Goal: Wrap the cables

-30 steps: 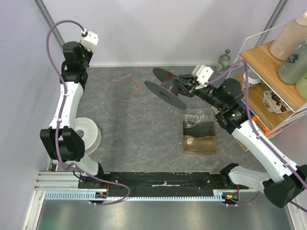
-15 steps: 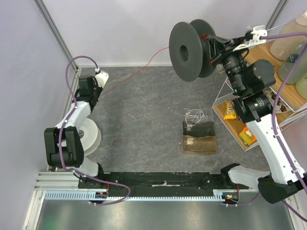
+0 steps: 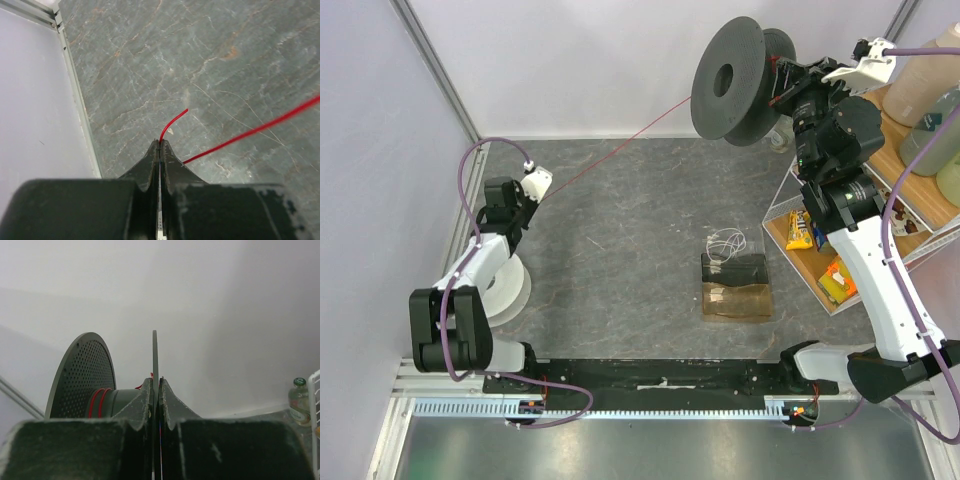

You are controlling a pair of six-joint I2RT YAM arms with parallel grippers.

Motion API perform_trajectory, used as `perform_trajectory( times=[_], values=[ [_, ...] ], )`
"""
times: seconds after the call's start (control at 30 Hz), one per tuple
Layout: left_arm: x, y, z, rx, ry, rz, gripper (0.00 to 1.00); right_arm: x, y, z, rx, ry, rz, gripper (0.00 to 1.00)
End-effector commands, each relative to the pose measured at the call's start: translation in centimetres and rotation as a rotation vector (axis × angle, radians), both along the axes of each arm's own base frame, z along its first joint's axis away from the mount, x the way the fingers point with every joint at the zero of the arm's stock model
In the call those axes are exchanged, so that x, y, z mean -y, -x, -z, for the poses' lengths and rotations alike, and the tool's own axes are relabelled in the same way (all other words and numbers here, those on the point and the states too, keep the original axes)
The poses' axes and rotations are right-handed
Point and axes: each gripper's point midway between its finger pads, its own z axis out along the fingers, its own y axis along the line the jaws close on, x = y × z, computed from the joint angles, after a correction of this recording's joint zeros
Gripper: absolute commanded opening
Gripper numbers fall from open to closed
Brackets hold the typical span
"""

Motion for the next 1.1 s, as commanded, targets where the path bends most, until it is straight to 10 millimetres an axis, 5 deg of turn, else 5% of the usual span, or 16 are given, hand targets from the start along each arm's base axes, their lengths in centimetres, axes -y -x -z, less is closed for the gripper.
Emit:
perform_trajectory(
  times=[0.0, 0.63, 1.07],
  values=[
    [0.5, 2.2, 0.2, -0.023, 0.017, 0.044, 0.02, 4.1, 2.9, -7.0, 0.218, -0.2, 0.127, 0.0],
    [8.4, 14.5, 0.0, -0.063, 0.068, 0.544, 0.02, 5.2, -2.5, -6.9, 0.286, -0.114, 0.346, 0.0],
    [13.6, 21.2, -4.4, -0.013, 0.208, 0.828, 0.02, 1.9, -8.8, -2.0, 0.242, 0.083, 0.446, 0.0]
  ],
)
